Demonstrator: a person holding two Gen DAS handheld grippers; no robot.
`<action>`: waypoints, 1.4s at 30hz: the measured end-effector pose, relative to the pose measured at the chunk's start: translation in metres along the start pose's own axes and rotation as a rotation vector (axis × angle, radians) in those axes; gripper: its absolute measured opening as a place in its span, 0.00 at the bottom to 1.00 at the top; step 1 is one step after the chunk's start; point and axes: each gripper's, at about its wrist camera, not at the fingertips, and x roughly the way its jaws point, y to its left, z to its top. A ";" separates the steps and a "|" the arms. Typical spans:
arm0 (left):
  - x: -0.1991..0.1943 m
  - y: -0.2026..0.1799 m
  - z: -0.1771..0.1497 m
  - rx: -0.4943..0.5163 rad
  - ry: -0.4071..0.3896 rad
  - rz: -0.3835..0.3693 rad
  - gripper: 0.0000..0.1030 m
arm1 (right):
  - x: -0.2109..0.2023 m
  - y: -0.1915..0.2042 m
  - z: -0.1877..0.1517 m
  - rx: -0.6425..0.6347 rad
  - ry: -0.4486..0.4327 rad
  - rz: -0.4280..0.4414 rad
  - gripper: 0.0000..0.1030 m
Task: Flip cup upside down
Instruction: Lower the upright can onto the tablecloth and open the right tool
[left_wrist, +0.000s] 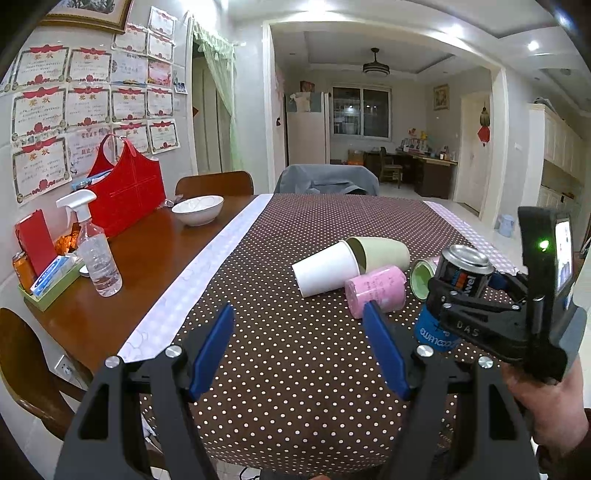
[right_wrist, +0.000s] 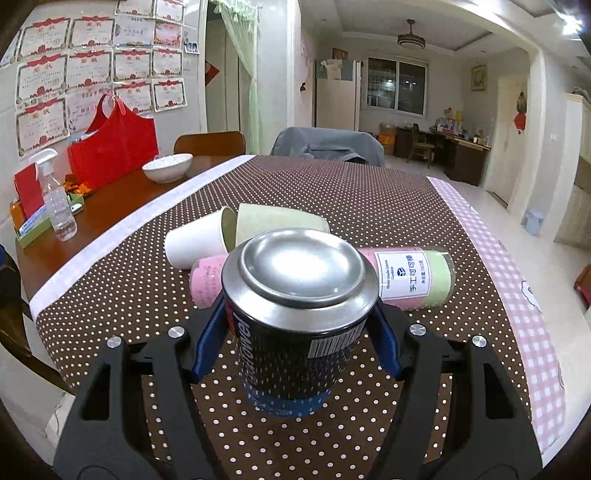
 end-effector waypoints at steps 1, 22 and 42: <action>0.000 0.000 0.000 0.000 0.000 -0.001 0.69 | 0.001 0.000 -0.001 -0.003 0.001 -0.001 0.65; -0.015 -0.014 0.008 0.023 -0.028 -0.012 0.69 | -0.038 -0.014 0.011 0.112 -0.049 0.081 0.94; -0.056 -0.037 0.039 0.058 -0.124 -0.035 0.69 | -0.123 -0.053 0.031 0.291 -0.094 0.082 0.94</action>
